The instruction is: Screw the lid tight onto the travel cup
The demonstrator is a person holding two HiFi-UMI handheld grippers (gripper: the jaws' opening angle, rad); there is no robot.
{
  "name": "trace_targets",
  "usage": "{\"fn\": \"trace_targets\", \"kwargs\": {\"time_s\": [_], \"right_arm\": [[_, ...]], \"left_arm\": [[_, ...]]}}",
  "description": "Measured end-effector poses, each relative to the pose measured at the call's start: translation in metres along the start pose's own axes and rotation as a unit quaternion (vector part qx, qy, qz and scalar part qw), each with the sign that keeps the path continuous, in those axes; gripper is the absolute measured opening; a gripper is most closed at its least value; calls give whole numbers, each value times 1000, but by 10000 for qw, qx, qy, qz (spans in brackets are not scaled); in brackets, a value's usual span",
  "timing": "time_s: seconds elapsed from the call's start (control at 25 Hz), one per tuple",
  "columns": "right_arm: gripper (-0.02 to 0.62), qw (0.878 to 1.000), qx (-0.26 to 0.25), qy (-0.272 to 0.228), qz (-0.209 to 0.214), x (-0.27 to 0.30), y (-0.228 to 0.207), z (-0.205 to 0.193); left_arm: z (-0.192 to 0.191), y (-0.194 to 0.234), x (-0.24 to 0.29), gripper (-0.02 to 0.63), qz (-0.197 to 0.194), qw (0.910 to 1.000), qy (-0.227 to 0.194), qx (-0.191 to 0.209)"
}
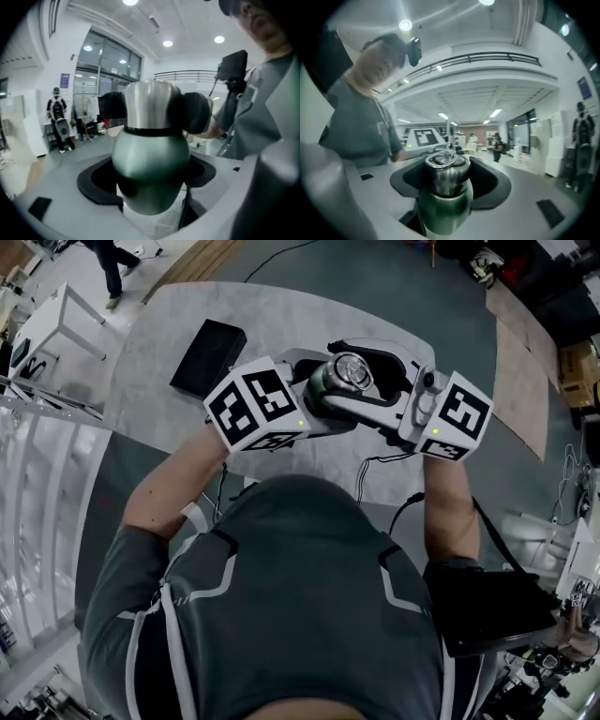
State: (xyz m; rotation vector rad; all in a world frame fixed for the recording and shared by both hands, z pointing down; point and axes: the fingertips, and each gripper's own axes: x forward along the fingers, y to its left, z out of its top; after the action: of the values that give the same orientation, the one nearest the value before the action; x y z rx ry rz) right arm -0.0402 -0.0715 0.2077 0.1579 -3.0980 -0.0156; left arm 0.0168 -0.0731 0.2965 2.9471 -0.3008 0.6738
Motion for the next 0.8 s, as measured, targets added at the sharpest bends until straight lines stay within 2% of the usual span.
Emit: {"fn": "trace_targets", "kwargs": {"time_s": [0.08,0.12,0.16,0.2,0.24,0.28,0.36,0.44,0.48,0.64,0.8], "right_arm": [[276,9945,160,120,-1024,3,-21,-16],[277,9901,258,157,-1368,4,-27,-22],[277,9871,345,177,-1555,5,-31,-27],[278,9866,411,181,-1570,5,-31,-29],[278,9889,433,182,-1409,5,-26,-29],[278,9932,399,184,-1079,3,-18,-27],[301,9994,318,127,-43,-4,7,-16],[314,9953,305,-70,918,-14,27,0],[314,9922,253,-175,1206,-17,32,6],[314,9809,-111,-293,1922,-22,44,18],[313,9755,-21,77,2199,-21,49,11]], "left_arm": [[-13,21,7,391,654,9975,141,-205],[-19,28,9,391,845,9958,193,-283],[-23,30,11,391,914,9950,222,-337],[-25,29,11,391,857,9954,212,-364],[-25,25,11,391,690,9969,168,-351],[-22,17,9,391,445,9986,107,-272],[-12,-4,3,391,-134,9999,-13,59],[-3,-24,-7,391,-639,9972,-69,386],[0,-32,-11,391,-830,9953,-85,485],[8,-49,-16,391,-1336,9895,-153,537],[11,-55,-14,391,-1514,9863,-131,640]]}}
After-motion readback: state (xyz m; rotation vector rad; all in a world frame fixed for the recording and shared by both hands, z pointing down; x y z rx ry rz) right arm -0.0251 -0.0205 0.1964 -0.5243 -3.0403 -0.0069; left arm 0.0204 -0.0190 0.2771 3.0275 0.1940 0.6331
